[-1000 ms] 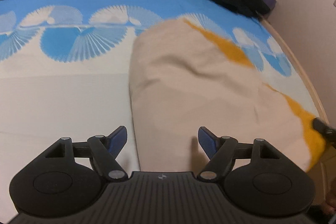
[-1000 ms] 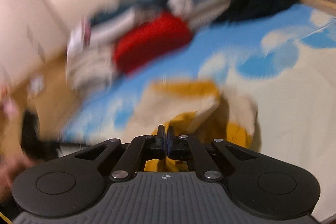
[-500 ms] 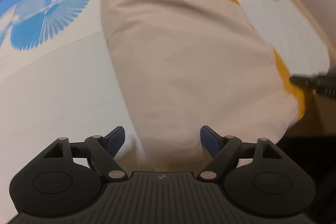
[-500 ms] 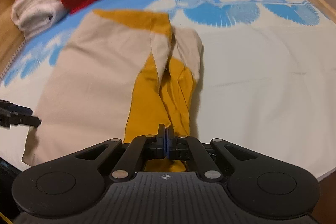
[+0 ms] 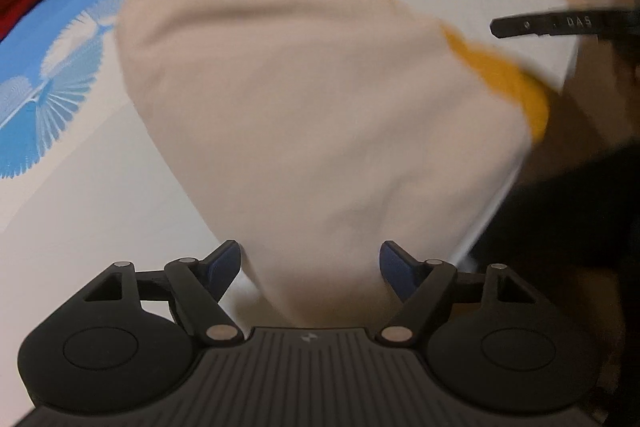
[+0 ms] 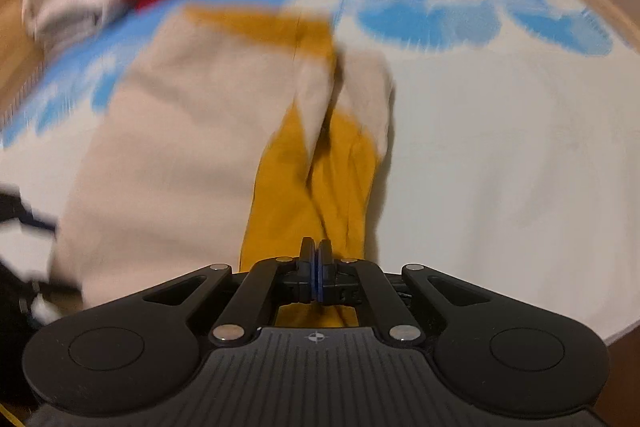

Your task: Fold large clothes

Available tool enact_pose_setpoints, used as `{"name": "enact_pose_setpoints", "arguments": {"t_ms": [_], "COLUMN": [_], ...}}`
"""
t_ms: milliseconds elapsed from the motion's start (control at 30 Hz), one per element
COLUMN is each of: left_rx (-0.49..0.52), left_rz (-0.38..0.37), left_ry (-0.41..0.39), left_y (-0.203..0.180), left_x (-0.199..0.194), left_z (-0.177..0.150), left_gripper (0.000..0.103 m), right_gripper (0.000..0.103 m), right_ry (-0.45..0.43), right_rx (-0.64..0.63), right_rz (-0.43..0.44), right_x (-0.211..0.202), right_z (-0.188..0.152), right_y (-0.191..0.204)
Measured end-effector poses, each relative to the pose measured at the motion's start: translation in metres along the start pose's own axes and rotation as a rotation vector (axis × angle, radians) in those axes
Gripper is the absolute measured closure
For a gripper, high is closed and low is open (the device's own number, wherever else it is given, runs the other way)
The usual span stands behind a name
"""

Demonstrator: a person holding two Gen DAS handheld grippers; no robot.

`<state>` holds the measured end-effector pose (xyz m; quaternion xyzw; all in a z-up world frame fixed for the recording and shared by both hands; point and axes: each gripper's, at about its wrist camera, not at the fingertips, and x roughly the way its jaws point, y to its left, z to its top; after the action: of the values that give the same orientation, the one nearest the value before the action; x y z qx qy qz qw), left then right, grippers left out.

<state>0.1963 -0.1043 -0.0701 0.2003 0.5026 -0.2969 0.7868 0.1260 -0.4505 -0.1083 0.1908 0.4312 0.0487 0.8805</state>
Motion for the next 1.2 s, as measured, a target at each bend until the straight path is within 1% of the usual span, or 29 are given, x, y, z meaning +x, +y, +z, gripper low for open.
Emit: {"name": "enact_pose_setpoints", "arguments": {"t_ms": [67, 133, 167, 200, 233, 267, 300, 400, 433, 500, 533, 700, 900, 967, 1000, 1033, 1067, 1100, 1133, 1167, 1200], "left_rx": [-0.127, -0.275, -0.32, -0.356, -0.368, -0.373, -0.378, -0.413, -0.421, -0.436, -0.45, -0.524, -0.524, -0.529, -0.531, -0.532, -0.534, -0.538, -0.542, -0.542, -0.532], "left_rz": [-0.023, -0.007, 0.014, 0.054, 0.091, 0.117, 0.127, 0.106, 0.104, 0.112, 0.112, 0.1, 0.101, 0.098, 0.099, 0.104, 0.108, 0.109, 0.103, 0.094, 0.087], "left_ry": [-0.078, -0.13, -0.132, -0.124, -0.114, -0.106, -0.099, -0.081, -0.07, -0.052, -0.048, -0.027, -0.013, -0.01, -0.009, -0.007, -0.006, -0.006, -0.007, -0.011, -0.014], "left_y": [0.022, 0.047, 0.054, 0.06, 0.063, 0.063, 0.062, 0.059, 0.059, 0.057, 0.057, 0.068, 0.072, 0.074, 0.074, 0.075, 0.075, 0.075, 0.075, 0.074, 0.071], "left_x": [-0.014, -0.021, -0.021, -0.02, -0.017, -0.015, -0.013, -0.008, -0.005, -0.001, 0.0, 0.012, 0.019, 0.02, 0.021, 0.021, 0.021, 0.021, 0.021, 0.021, 0.021], "left_z": [0.008, 0.01, 0.011, 0.01, 0.012, 0.012, 0.013, 0.014, 0.014, 0.015, 0.015, 0.014, 0.017, 0.018, 0.018, 0.018, 0.019, 0.019, 0.02, 0.02, 0.021], "left_gripper": [0.021, 0.021, 0.021, 0.021, 0.022, 0.023, 0.023, 0.023, 0.023, 0.022, 0.022, 0.02, 0.017, 0.017, 0.017, 0.017, 0.017, 0.017, 0.016, 0.016, 0.016], "right_gripper": [0.101, 0.099, 0.095, 0.089, 0.086, 0.079, 0.075, 0.064, 0.058, 0.051, 0.048, 0.047, 0.047, 0.052, 0.07, 0.092, 0.1, 0.102, 0.102, 0.102, 0.103], "right_ry": [-0.142, -0.254, -0.287, -0.307, -0.321, -0.324, -0.323, -0.309, -0.301, -0.29, -0.29, -0.227, -0.143, -0.131, -0.137, -0.148, -0.166, -0.204, -0.261, -0.325, -0.348], "right_rx": [0.072, 0.135, 0.163, 0.188, 0.213, 0.228, 0.242, 0.26, 0.266, 0.28, 0.286, 0.333, 0.354, 0.378, 0.387, 0.391, 0.389, 0.384, 0.392, 0.442, 0.484], "right_rz": [0.039, 0.069, 0.076, 0.078, 0.082, 0.088, 0.095, 0.081, 0.074, 0.064, 0.059, 0.072, 0.066, 0.092, 0.113, 0.139, 0.174, 0.222, 0.272, 0.342, 0.369], "right_x": [-0.018, -0.03, -0.031, -0.03, -0.027, -0.023, -0.017, 0.006, 0.015, 0.03, 0.039, 0.086, 0.133, 0.14, 0.14, 0.139, 0.136, 0.13, 0.121, 0.112, 0.109], "right_z": [0.01, 0.018, 0.022, 0.026, 0.031, 0.035, 0.041, 0.055, 0.062, 0.07, 0.074, 0.091, 0.107, 0.11, 0.112, 0.115, 0.118, 0.121, 0.124, 0.126, 0.128], "right_y": [-0.009, -0.016, -0.02, -0.023, -0.025, -0.027, -0.028, -0.023, -0.021, -0.017, -0.015, -0.014, -0.021, -0.026, -0.027, -0.028, -0.028, -0.028, -0.03, -0.038, -0.046]}}
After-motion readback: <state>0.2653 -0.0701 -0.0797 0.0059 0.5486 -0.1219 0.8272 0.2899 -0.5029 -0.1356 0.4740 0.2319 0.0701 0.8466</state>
